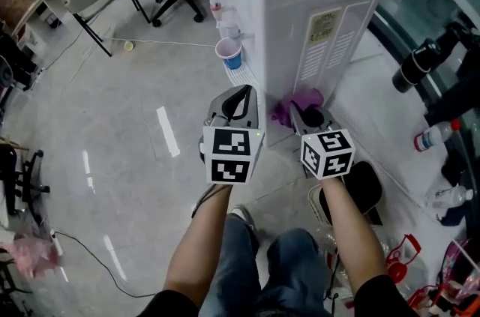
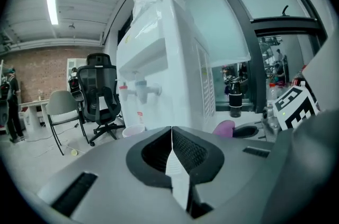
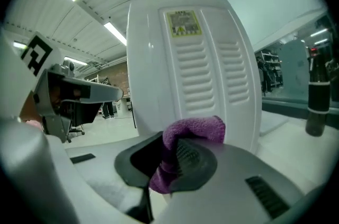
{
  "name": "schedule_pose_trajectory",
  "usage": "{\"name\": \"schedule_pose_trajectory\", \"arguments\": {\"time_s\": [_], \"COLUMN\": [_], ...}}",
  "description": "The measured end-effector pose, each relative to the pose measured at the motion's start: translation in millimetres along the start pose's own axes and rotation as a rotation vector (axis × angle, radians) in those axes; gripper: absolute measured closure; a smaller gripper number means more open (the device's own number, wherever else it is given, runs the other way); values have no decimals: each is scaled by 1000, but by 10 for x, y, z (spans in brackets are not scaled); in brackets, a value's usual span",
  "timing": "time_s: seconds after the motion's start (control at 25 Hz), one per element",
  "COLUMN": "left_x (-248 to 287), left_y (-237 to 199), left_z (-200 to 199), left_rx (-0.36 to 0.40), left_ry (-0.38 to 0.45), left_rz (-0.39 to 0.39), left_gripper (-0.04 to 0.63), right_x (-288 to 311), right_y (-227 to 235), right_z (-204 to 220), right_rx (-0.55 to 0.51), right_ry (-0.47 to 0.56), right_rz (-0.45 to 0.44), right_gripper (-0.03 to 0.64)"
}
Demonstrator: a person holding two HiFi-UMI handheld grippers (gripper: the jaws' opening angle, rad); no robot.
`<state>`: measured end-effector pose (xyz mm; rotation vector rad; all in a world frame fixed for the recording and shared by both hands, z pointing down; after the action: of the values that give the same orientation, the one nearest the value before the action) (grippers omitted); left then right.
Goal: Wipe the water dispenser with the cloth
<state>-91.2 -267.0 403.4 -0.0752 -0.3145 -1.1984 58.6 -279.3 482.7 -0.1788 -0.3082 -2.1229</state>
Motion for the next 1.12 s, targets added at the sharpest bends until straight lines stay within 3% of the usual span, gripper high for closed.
{"name": "schedule_pose_trajectory", "arguments": {"time_s": [0.28, 0.72, 0.96, 1.12], "left_x": [-265, -724, -959, -1050], "left_y": [-92, -397, -668, -828], "left_z": [-1043, -2740, -3478, -3723], "left_rx": [-22, -24, -12, 26], "left_ry": [-70, -106, -67, -35], "left_rz": [53, 118, 139, 158], "left_gripper": [568, 568, 568, 568], "right_x": [-404, -879, -1059, -1131], "right_y": [-148, -449, -688, -825], "right_z": [-1302, -3386, -4279, -4618], "right_rx": [11, -6, -46, -59], "right_ry": [-28, -9, 49, 95], "right_rz": [33, 81, 121, 154], "right_gripper": [577, 577, 577, 577]}}
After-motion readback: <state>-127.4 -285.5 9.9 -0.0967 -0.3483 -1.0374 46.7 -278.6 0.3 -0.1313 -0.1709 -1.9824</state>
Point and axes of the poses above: the fingertips, and each gripper's own axes: x forward along the fingers, y to its right, z out of its underside, the point moved 6 cm from there along -x, backward along the fingers, and after that the axes turned 2 degrees about y, right-handed, at the moved point
